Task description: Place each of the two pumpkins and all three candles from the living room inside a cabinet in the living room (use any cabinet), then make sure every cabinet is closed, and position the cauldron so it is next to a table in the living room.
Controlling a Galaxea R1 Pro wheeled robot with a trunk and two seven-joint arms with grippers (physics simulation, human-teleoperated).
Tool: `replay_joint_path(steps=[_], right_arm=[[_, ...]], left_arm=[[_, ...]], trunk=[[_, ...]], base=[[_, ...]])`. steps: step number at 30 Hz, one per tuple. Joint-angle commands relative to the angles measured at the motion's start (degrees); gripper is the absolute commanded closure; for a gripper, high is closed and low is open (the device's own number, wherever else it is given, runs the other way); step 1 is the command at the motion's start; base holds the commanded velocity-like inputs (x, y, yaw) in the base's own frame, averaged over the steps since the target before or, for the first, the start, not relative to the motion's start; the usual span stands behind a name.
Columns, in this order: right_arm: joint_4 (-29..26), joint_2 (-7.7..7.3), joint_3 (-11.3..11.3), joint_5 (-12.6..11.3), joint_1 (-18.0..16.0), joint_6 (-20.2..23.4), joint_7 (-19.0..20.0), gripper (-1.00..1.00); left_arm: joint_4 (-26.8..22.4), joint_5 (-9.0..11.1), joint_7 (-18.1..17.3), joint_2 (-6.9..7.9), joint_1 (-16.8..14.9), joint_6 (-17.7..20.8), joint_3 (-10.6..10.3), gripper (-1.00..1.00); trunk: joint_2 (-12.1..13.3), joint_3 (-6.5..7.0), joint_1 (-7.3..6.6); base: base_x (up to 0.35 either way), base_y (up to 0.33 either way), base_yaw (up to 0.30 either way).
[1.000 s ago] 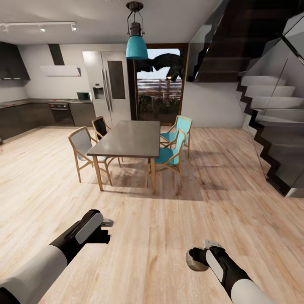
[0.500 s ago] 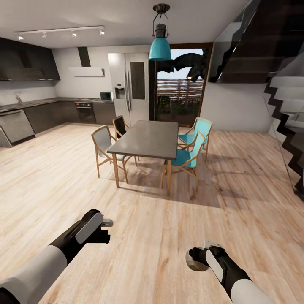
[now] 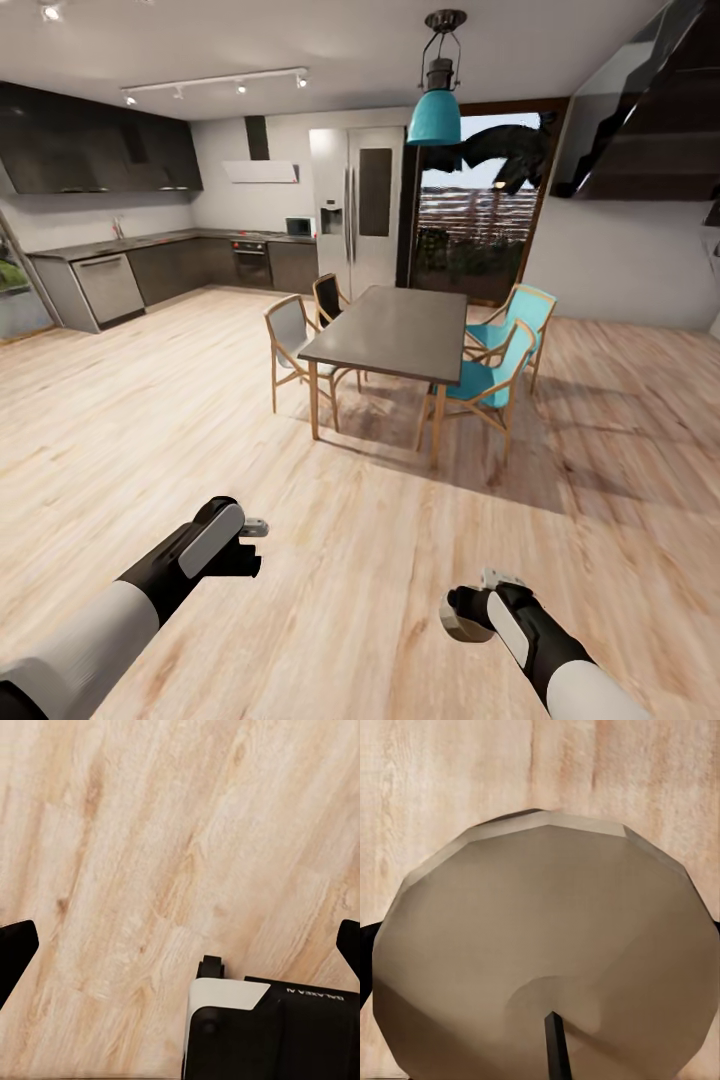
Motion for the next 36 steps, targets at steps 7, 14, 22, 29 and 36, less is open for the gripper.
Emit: replay_joint_path(steps=[7,14,22,29,36], right_arm=[[-0.16,-0.02,0.07,-0.80,0.00,0.19,-0.52,1.00],[-0.16,0.25,0.07,-0.73,0.02,0.19,-0.53,1.00],[-0.16,0.33,0.07,-0.71,0.02,0.19,-0.48,1.00],[-0.16,0.34,0.07,-0.71,0.03,0.19,-0.46,1.00],[-0.16,0.34,0.07,-0.71,-0.01,0.19,-0.46,1.00]], left_arm=[[-0.05,0.59,0.55,0.06,-0.10,0.01,-0.30,-1.00],[-0.05,0.58,0.55,0.06,-0.09,0.01,-0.30,-1.00],[-0.05,0.51,0.55,0.06,-0.07,0.01,-0.30,-1.00],[-0.05,0.50,0.55,0.06,-0.09,0.01,-0.30,-1.00],[-0.05,0.50,1.02,0.06,-0.07,0.01,-0.30,-1.00]], trunk=[[2.74,1.17,-1.52],[5.55,2.42,-3.06],[8.75,3.86,-4.82],[11.56,5.12,-6.36],[12.80,5.67,-7.03]], base=[[0.000,0.000,0.285],[0.000,0.000,0.285],[0.000,0.000,0.285],[0.000,0.000,0.284],[0.000,0.000,0.285]])
